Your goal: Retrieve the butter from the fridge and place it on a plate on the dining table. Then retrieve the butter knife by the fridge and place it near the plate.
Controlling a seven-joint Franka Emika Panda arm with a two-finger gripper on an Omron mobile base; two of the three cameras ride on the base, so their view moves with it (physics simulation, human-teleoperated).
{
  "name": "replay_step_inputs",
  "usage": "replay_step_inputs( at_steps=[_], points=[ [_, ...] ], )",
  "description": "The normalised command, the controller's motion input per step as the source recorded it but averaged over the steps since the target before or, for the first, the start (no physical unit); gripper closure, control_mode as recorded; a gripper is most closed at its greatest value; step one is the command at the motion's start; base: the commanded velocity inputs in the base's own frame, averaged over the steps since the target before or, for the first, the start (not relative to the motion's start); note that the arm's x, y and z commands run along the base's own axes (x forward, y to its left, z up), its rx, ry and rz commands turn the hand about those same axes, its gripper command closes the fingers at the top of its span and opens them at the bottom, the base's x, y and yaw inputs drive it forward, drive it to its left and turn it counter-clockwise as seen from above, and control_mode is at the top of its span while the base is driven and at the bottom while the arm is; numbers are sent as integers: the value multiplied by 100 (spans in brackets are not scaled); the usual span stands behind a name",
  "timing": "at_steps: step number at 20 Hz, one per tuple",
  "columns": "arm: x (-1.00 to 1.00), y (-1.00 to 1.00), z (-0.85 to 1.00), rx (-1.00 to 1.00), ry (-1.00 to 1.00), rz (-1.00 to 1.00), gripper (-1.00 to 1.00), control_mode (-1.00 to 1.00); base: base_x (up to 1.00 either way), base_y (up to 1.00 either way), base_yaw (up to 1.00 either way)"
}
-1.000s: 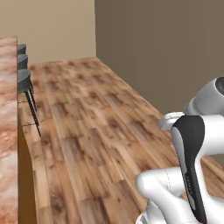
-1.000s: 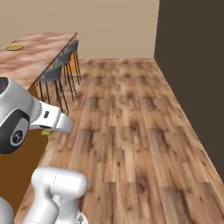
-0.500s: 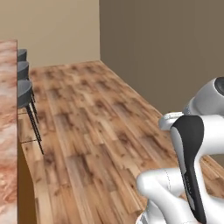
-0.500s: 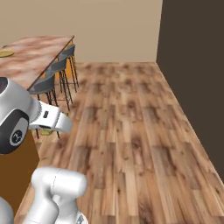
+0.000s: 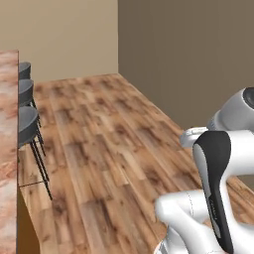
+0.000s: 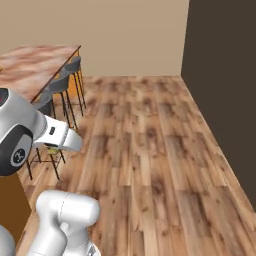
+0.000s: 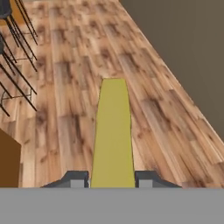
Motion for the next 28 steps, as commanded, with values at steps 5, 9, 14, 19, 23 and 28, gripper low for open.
replay_step_inputs(
  at_steps=[5,9,14,19,23,28],
  points=[
    [0,0,0,0,0,0,100,100,100,-18,3],
    [0,0,0,0,0,0,100,100,100,-21,4],
    [0,0,0,0,0,0,100,100,100,-18,4],
    [0,0,0,0,0,0,100,100,100,-9,2],
    [0,0,0,0,0,0,100,100,100,-7,2],
    [0,0,0,0,0,0,100,100,100,-9,2]
  ],
)
